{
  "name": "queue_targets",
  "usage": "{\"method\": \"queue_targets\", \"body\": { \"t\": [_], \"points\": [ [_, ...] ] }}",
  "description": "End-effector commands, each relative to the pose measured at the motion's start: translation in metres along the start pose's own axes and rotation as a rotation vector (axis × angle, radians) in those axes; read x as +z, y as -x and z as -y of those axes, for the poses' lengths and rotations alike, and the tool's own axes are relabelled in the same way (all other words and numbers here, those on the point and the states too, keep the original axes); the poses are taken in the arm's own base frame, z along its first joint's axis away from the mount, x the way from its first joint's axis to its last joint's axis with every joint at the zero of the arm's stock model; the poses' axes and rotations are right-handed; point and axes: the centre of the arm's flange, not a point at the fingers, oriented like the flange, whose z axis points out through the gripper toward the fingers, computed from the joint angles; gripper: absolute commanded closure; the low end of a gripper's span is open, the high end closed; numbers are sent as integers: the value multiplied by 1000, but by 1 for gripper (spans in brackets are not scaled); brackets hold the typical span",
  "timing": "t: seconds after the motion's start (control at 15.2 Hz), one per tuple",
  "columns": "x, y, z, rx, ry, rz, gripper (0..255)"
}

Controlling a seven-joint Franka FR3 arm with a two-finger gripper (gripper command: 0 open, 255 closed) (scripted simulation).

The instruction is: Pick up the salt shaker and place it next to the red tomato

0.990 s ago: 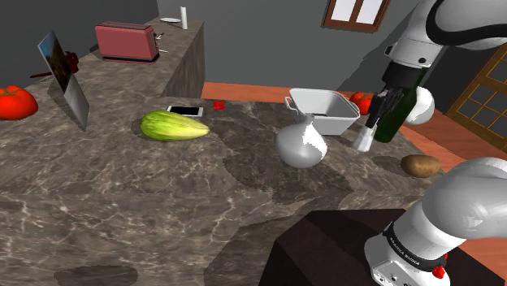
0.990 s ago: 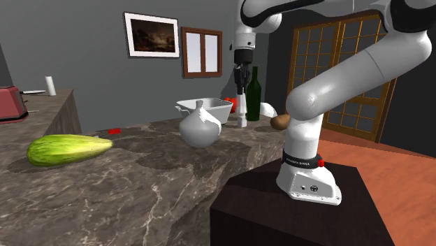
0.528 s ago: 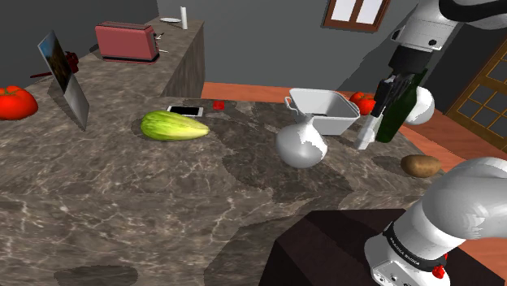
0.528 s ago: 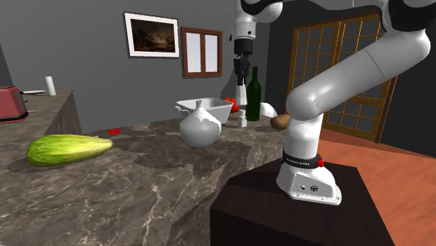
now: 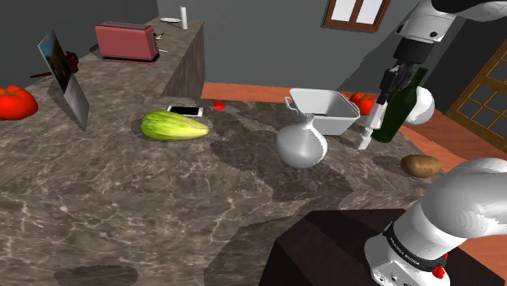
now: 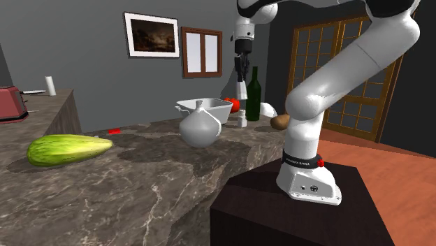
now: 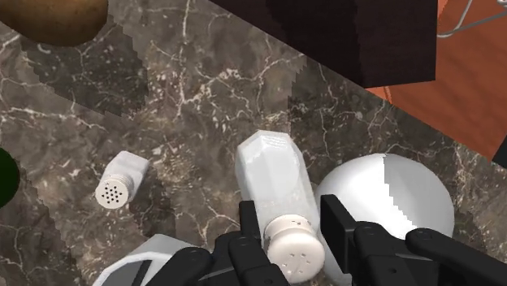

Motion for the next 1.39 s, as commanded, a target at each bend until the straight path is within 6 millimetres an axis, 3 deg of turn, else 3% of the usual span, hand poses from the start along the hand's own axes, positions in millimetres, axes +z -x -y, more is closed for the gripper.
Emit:
{"method": "queue_targets", "body": {
  "t": [0.0, 1.32],
  "points": [
    [-2, -9, -24, -1, 1, 0, 255],
    [-29, -101, -270, -1, 1, 0, 255]
  ]
}}
